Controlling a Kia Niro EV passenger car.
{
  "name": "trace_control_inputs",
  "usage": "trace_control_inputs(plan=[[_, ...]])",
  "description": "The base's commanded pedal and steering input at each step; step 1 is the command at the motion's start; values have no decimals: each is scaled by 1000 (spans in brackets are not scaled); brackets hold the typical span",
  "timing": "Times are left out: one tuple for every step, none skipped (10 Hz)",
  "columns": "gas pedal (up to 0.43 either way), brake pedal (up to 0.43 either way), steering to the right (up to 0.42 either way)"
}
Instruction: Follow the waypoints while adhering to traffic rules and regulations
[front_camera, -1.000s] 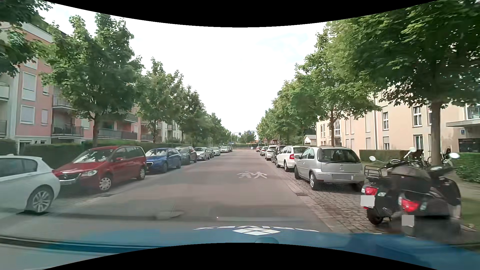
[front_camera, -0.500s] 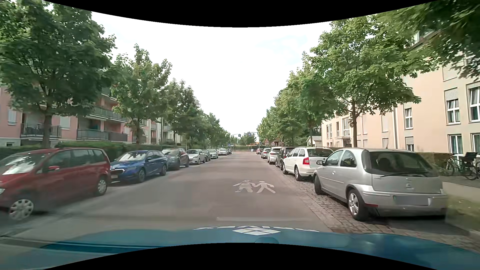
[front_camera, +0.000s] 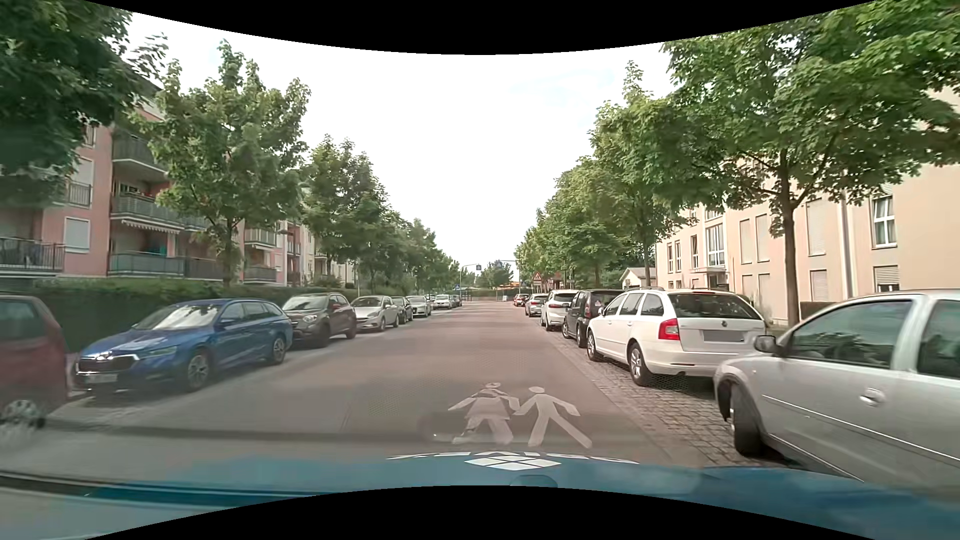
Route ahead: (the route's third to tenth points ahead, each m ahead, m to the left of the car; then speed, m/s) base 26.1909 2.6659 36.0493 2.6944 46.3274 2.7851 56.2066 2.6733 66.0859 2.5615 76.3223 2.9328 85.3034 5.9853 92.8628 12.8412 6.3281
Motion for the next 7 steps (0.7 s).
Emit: trace_control_inputs(plan=[[157,0,-1],[150,0,1],[150,0,1],[150,0,0],[150,0,-1],[150,0,-1],[150,0,-1]])
